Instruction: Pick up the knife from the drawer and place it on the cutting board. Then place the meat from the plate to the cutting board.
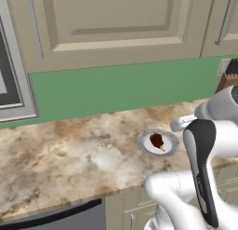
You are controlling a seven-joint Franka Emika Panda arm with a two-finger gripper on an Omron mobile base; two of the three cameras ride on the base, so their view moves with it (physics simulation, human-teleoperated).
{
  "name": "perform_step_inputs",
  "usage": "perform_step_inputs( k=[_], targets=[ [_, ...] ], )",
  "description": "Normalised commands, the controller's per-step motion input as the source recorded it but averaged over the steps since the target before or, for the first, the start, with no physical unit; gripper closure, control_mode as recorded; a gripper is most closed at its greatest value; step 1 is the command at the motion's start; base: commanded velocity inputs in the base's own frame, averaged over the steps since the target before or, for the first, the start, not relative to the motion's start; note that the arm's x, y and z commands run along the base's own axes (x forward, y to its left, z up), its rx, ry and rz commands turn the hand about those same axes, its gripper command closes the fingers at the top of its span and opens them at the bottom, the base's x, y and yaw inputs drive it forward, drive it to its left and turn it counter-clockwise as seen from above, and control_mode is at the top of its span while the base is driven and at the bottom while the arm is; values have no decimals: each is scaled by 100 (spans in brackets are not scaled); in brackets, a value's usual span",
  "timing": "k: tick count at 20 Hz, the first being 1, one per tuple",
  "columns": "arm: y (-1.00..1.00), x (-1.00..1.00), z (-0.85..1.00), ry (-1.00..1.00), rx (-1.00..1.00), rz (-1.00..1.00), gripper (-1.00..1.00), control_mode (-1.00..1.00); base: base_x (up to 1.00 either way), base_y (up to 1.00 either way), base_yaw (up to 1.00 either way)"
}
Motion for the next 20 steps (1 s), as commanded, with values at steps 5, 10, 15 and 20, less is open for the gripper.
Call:
perform_step_inputs(
  k=[5,10,15,20],
  targets=[
    [-13,0,-42,14,0,-11,-100,-100,0,-6,-10],
    [-5,9,-58,12,0,-13,-100,-100,0,0,0],
    [-6,3,-41,0,1,-1,-100,-100,0,0,0],
    [-10,25,-55,7,7,0,-100,-100,0,0,0]
  ],
)
